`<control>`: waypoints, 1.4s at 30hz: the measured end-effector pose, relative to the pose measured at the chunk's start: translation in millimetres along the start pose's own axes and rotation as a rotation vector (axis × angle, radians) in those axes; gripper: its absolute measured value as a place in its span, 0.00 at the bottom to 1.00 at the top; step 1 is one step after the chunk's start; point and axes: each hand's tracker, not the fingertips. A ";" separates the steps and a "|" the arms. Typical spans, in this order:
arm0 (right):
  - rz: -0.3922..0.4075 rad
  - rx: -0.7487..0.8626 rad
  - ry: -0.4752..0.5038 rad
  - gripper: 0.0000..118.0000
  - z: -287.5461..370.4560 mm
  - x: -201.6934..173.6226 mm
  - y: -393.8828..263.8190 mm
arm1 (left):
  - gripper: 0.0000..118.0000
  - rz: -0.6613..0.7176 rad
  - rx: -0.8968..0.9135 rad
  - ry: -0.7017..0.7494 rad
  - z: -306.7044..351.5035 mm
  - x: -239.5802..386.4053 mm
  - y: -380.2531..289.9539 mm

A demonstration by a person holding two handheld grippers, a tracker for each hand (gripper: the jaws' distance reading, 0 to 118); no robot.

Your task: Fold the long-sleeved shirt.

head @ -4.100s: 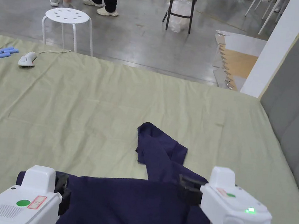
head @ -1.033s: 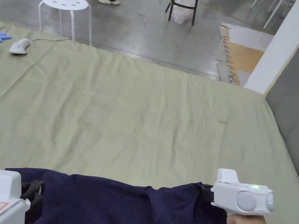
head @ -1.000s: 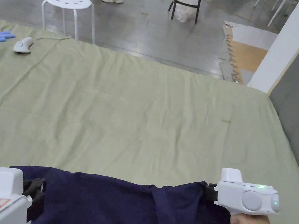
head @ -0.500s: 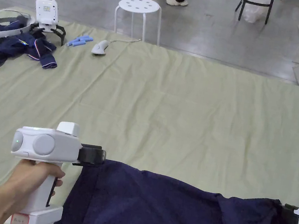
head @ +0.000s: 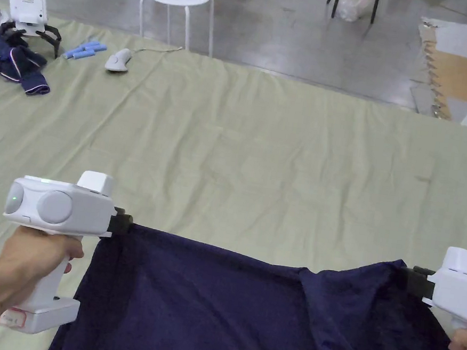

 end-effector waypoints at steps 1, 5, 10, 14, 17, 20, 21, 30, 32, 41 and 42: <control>0.015 0.025 0.003 0.04 14.7 -0.7 2.1 | 0.13 0.020 0.032 -0.011 8.4 2.6 -5.0; 0.048 0.110 0.016 0.04 73.1 0.1 0.4 | 0.13 -0.007 0.118 -0.038 54.2 6.5 -9.4; 0.060 0.211 0.043 0.04 154.6 -3.9 -18.7 | 0.13 -0.047 0.229 -0.063 122.5 10.3 -29.6; 0.115 0.232 0.034 0.04 216.6 -9.2 -51.3 | 0.13 -0.066 0.255 -0.099 177.9 20.5 -70.8; 0.141 0.224 0.034 0.04 251.9 -3.6 -85.8 | 0.13 -0.076 0.254 -0.120 208.4 21.7 -114.6; 0.141 0.189 0.015 0.04 282.9 0.1 -133.4 | 0.13 -0.075 0.227 -0.136 232.0 19.4 -162.8; 0.128 0.169 0.008 0.04 288.6 2.2 -148.3 | 0.13 -0.069 0.222 -0.126 237.8 19.4 -179.1; 0.105 -0.208 -0.059 0.04 278.6 18.3 -273.7 | 0.13 -0.090 -0.070 -0.053 207.4 17.4 -297.7; 0.085 -0.245 -0.084 0.04 268.0 16.8 -284.0 | 0.13 -0.106 -0.137 -0.004 193.4 22.7 -313.4; 0.118 -0.075 -0.197 1.00 282.3 -1.5 -257.1 | 0.94 -0.069 0.047 0.067 227.6 34.6 -290.7; 0.091 0.012 -0.175 1.00 295.2 -7.1 -246.3 | 0.91 -0.079 0.154 0.062 242.3 37.8 -281.9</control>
